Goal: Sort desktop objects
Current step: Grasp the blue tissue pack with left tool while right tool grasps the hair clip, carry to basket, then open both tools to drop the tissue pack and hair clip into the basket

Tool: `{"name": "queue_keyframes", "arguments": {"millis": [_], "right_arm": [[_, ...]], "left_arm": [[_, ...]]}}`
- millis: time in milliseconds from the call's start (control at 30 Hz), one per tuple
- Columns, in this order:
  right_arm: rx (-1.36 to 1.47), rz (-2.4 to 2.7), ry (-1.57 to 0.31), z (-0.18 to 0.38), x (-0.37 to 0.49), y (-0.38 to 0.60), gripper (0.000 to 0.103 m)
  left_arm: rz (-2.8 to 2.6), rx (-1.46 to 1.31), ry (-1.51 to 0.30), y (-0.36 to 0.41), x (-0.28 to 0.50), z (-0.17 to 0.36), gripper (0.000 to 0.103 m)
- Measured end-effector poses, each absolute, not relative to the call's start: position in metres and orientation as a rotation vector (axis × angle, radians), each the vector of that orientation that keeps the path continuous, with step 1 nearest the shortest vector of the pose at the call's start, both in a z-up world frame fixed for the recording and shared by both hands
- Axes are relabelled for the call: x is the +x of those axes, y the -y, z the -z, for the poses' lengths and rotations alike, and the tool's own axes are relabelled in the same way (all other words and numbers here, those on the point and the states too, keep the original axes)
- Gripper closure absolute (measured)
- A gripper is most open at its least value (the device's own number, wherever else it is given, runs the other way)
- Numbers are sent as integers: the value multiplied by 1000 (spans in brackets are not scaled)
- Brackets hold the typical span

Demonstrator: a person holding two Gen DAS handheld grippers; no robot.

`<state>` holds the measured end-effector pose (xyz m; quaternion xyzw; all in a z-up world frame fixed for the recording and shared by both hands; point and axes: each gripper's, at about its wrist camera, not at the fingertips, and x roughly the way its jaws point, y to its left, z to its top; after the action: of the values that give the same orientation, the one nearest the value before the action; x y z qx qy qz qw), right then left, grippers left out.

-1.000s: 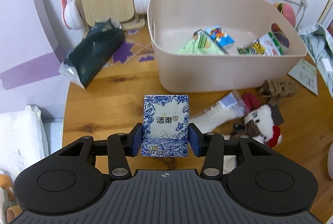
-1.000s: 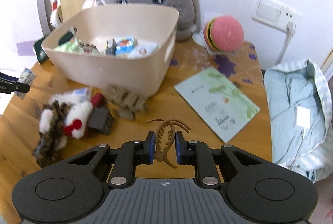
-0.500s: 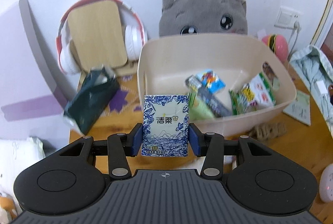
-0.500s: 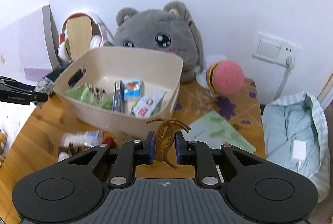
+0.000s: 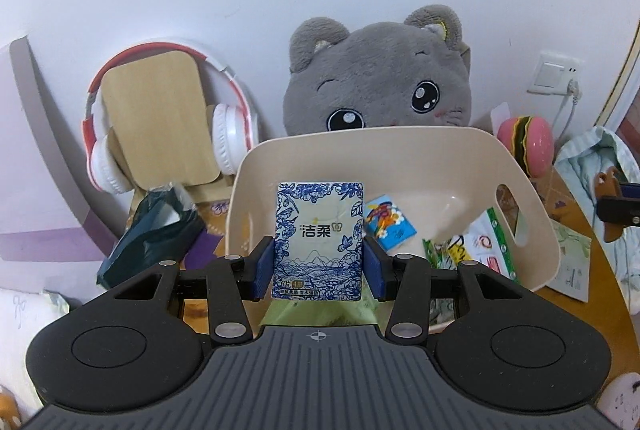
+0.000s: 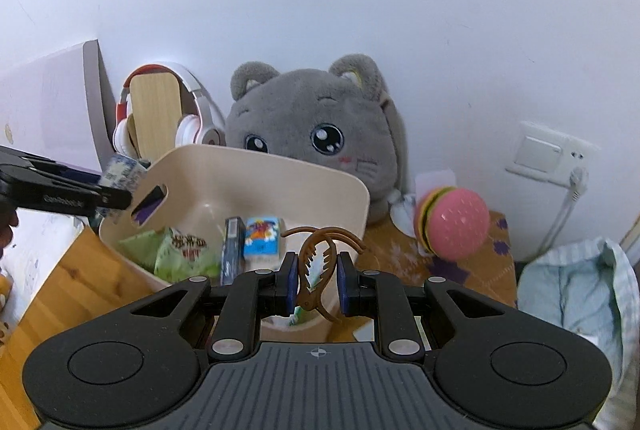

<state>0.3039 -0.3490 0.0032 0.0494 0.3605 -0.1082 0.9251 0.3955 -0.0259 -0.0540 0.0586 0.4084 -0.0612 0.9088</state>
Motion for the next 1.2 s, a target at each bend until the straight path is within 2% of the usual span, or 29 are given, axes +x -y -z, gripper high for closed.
{"name": "queue_keyframes", "arguments": {"millis": [333,900,1200], "right_arm": [[93,189,-758,13,350,348,85],[128,197,-891,64,400,348,85],[95,193,-950,80,416,332,85]], "left_arm": [[66,101,-886,33,421,70,56],[30,177,-979,42,447,115,56],[60,206,-954,42,442,113,55]]}}
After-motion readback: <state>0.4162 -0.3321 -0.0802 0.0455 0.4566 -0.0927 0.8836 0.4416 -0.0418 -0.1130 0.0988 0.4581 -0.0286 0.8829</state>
